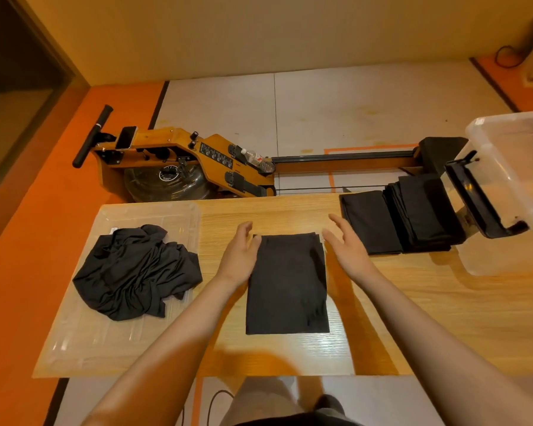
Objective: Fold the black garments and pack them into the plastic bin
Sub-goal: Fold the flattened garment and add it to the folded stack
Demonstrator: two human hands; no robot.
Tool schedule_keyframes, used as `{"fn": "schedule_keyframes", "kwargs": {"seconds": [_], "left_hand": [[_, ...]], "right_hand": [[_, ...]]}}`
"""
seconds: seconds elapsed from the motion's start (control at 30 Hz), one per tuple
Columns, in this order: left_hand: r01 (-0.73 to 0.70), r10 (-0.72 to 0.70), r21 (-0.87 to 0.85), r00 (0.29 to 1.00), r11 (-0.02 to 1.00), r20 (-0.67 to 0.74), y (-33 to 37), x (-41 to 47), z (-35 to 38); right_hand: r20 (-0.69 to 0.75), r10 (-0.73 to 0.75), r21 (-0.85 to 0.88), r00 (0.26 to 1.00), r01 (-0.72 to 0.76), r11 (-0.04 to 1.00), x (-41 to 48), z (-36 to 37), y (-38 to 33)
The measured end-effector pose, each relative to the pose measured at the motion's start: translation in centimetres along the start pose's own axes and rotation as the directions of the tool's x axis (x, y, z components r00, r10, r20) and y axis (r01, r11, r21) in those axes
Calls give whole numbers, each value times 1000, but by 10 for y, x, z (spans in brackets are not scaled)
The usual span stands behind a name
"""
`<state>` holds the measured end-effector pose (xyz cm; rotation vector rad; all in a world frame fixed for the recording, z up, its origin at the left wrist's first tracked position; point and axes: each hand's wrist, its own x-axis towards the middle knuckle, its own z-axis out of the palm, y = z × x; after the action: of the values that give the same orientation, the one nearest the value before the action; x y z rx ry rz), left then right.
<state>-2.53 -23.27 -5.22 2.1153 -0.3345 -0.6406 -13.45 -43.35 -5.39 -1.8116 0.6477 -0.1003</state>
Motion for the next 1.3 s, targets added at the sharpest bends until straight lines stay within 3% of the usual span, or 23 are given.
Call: {"fn": "schedule_keyframes", "kwargs": {"seconds": [0.1,0.17,0.27,0.33,0.43,0.73,1.0,1.13,1.2,1.3], "left_hand": [[-195,202,345,979,918,15,-25,-18,17],[-329,297,506,944,797,145,-44,-36,30],[-475,361,622,879,622,310,-76,-62,41],[-555,392,632,831,541,395,-98,-81,44],[-590,419,621,806,516,417,-117,-105,45],[-537,395,692,838,483,375,-123,-131,62],[-631,588,654,737,418,335,-145,-157,74],[-597,526,598,789,536,317,-141,-167,69],[-529,469,540,844,654,259,-131,-166,69],[-344,318,426,939,837,133,-97,-165,56]], "right_hand": [[33,-198,-348,980,197,916,-15,9,27],[226,-341,-570,913,408,713,-34,22,49],[464,-358,-641,810,587,495,-65,45,77],[513,-314,-659,799,601,453,-83,54,94],[515,-284,-695,809,588,413,-101,57,107],[546,-258,-675,797,601,428,-122,52,108],[542,-362,-654,758,651,385,-154,44,130],[531,-419,-624,736,675,394,-164,30,133],[460,-424,-567,780,626,535,-163,23,124],[370,-241,-495,897,410,766,-154,13,99]]}}
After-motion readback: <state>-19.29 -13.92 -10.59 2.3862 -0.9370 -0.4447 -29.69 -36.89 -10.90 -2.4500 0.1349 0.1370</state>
